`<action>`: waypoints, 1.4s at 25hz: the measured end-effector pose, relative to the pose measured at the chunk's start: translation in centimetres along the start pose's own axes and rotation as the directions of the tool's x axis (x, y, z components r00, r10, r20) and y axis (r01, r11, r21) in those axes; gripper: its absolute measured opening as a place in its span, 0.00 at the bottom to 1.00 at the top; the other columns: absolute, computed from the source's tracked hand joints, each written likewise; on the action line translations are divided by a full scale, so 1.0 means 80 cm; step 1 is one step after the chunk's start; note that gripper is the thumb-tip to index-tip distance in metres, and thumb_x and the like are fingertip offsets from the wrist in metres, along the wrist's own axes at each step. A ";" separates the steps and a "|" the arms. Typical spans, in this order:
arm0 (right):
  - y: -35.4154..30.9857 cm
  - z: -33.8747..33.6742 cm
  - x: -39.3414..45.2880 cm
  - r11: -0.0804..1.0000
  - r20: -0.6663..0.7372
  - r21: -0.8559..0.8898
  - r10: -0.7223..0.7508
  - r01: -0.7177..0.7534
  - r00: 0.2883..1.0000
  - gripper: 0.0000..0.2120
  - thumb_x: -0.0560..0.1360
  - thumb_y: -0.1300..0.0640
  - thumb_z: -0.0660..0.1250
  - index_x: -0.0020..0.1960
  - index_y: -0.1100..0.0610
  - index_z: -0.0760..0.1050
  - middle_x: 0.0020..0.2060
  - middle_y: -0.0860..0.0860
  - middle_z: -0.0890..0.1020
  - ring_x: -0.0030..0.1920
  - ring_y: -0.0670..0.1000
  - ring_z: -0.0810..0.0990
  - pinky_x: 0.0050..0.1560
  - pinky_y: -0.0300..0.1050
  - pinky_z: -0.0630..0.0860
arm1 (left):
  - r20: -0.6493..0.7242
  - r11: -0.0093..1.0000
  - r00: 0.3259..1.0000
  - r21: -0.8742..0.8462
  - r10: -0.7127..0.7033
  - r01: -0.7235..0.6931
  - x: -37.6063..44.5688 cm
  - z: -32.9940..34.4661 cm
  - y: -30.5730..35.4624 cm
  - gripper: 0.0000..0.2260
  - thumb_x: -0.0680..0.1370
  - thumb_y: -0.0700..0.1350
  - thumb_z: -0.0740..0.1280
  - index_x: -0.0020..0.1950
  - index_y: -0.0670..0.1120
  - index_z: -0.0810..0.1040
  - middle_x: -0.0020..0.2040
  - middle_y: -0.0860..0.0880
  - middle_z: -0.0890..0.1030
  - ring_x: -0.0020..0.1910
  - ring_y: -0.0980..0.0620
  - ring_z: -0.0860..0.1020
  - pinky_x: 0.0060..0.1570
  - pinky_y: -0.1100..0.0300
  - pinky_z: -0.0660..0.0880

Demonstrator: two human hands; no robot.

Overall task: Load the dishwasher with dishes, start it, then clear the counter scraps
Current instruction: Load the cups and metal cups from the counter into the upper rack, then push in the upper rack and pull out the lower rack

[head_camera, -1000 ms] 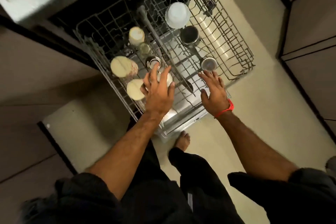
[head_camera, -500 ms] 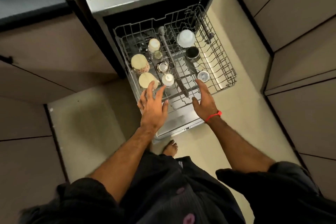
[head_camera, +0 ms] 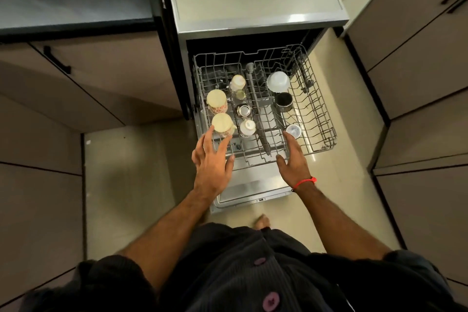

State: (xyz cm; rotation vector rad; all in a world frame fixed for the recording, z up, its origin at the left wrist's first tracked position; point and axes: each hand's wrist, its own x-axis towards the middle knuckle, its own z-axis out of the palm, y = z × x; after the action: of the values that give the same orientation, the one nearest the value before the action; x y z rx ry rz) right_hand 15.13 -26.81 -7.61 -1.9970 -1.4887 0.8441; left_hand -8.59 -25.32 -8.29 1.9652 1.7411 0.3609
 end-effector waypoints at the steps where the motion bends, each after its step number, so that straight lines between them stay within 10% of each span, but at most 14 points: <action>1: 0.007 -0.004 0.001 1.000 0.012 0.016 -0.015 0.014 1.000 0.34 0.75 0.67 0.65 0.78 0.55 0.59 0.75 0.53 0.66 0.76 0.54 0.62 0.75 0.58 0.63 | -0.011 1.000 1.000 0.013 -0.013 0.014 -0.007 0.006 0.002 0.25 0.80 0.53 0.66 0.77 0.56 0.65 0.82 0.44 0.46 0.79 0.42 0.46 0.75 0.38 0.51; 11: 0.134 -0.109 0.038 0.955 0.141 0.288 0.032 -0.072 0.989 0.30 0.76 0.63 0.68 0.76 0.52 0.64 0.74 0.52 0.68 0.75 0.52 0.65 0.73 0.59 0.66 | -0.149 0.930 0.918 -0.052 -0.367 0.364 -0.053 0.119 0.108 0.43 0.72 0.71 0.66 0.81 0.55 0.54 0.82 0.44 0.40 0.80 0.36 0.43 0.71 0.30 0.53; 16: 0.198 -0.115 0.061 0.468 0.458 0.613 0.447 -0.637 0.769 0.41 0.70 0.57 0.77 0.75 0.43 0.59 0.71 0.49 0.71 0.72 0.52 0.69 0.75 0.58 0.61 | 0.168 0.269 0.542 -0.726 -0.823 0.633 -0.046 0.180 0.157 0.51 0.68 0.67 0.75 0.81 0.52 0.50 0.80 0.43 0.53 0.78 0.42 0.58 0.76 0.45 0.60; 23: 0.239 0.009 0.118 0.031 0.687 0.655 0.391 -0.755 0.612 0.50 0.65 0.58 0.80 0.79 0.50 0.56 0.75 0.52 0.64 0.77 0.57 0.58 0.70 0.64 0.66 | 0.463 -0.299 0.460 -0.873 -0.758 0.386 0.051 0.282 0.104 0.55 0.69 0.65 0.73 0.80 0.59 0.35 0.81 0.46 0.57 0.73 0.38 0.68 0.63 0.41 0.77; 26: 0.260 0.067 0.114 0.034 0.625 0.740 0.337 -0.672 0.705 0.47 0.61 0.62 0.83 0.60 0.33 0.53 0.68 0.50 0.71 0.66 0.51 0.71 0.63 0.70 0.72 | 0.422 -0.268 0.485 -0.895 -0.766 0.356 0.078 0.322 0.091 0.52 0.73 0.63 0.71 0.79 0.58 0.32 0.67 0.49 0.72 0.62 0.44 0.77 0.55 0.46 0.82; 31: 0.285 0.111 0.098 0.100 0.403 0.877 0.379 -0.470 0.833 0.57 0.70 0.64 0.74 0.69 0.25 0.35 0.79 0.45 0.57 0.69 0.56 0.74 0.63 0.71 0.72 | 0.346 -0.200 0.564 -0.931 -0.750 0.305 0.086 0.381 0.093 0.16 0.82 0.54 0.65 0.67 0.50 0.71 0.64 0.46 0.79 0.59 0.47 0.83 0.54 0.52 0.82; 35: 0.281 0.113 0.109 0.123 0.364 0.909 0.231 -0.399 0.902 0.58 0.67 0.63 0.78 0.72 0.25 0.44 0.80 0.52 0.55 0.66 0.65 0.75 0.61 0.75 0.70 | 0.297 -0.202 0.594 -0.954 -0.748 0.223 0.097 0.377 0.089 0.22 0.81 0.53 0.65 0.72 0.43 0.69 0.61 0.43 0.83 0.56 0.43 0.84 0.49 0.55 0.84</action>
State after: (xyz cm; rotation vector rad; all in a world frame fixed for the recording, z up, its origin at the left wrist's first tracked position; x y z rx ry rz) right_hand 24.87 -24.24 -31.31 -1.1478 -0.1796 1.6057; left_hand 13.78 -23.64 -31.04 -0.0324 1.5022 1.2908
